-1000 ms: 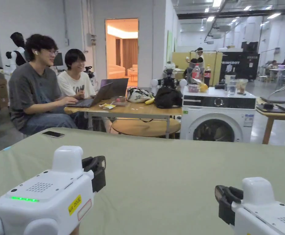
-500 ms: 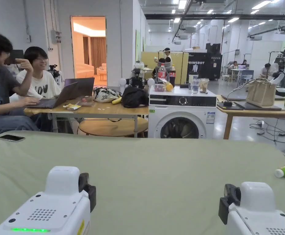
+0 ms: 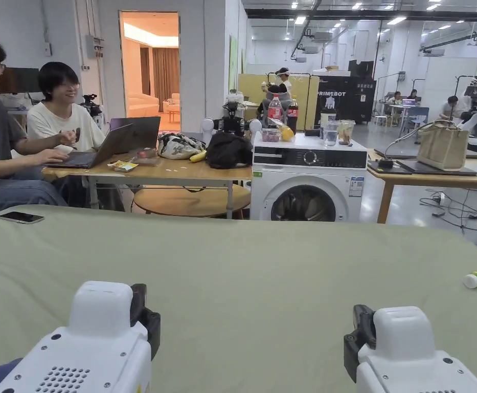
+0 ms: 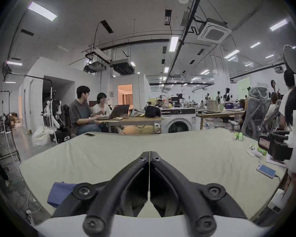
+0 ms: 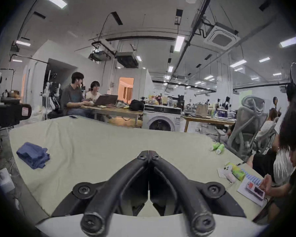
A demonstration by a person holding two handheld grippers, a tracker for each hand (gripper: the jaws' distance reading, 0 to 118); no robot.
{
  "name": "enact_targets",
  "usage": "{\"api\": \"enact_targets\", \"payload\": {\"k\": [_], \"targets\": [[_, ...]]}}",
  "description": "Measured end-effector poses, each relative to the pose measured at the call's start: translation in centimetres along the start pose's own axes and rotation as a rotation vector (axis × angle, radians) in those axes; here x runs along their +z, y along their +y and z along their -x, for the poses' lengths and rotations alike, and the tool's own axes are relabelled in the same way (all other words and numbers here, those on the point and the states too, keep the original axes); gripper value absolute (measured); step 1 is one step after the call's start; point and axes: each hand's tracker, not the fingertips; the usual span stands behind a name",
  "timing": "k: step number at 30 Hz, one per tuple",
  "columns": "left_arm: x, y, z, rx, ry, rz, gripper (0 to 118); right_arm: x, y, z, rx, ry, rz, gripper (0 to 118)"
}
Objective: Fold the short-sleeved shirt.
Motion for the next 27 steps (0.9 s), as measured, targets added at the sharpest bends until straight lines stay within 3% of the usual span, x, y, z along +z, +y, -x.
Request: {"api": "enact_targets", "payload": {"k": [5,7,8,9,10,11,12,14,20,27], "targets": [[0.2,-0.1,0.2,0.034,-0.021,-0.016,0,0.1,-0.1,0.1,0.000,0.021,0.002,0],[0.5,0.0,0.1,0.011,-0.037,-0.037,2,0.2,-0.1,-0.1,-0.009,0.034,0.002,25],[0.7,0.1,0.1,-0.002,-0.052,-0.050,14,0.2,-0.1,0.0,-0.013,0.039,0.000,45],[0.9,0.3,0.1,-0.015,-0.076,-0.054,33,0.2,-0.1,0.0,-0.016,0.037,0.003,74],[0.9,0.5,0.0,-0.016,-0.068,-0.042,51,0.1,0.0,0.0,-0.016,0.035,0.014,93],[0.8,0.6,-0.2,-0.021,-0.056,-0.035,70,0.0,0.0,0.0,-0.012,0.033,0.019,106],[0.7,0.7,-0.3,-0.024,-0.044,-0.031,92,0.2,0.0,0.0,-0.008,0.034,0.014,111],[0.9,0.7,-0.3,-0.019,-0.052,-0.036,107,0.5,0.1,-0.1,-0.010,0.047,-0.005,111],[1.2,0.9,-0.5,0.003,-0.051,-0.054,107,0.9,0.4,-0.2,-0.041,0.094,-0.019,111],[1.5,0.7,-0.6,0.008,-0.046,-0.054,107,1.1,0.7,-0.7,-0.073,0.025,-0.026,111]]}}
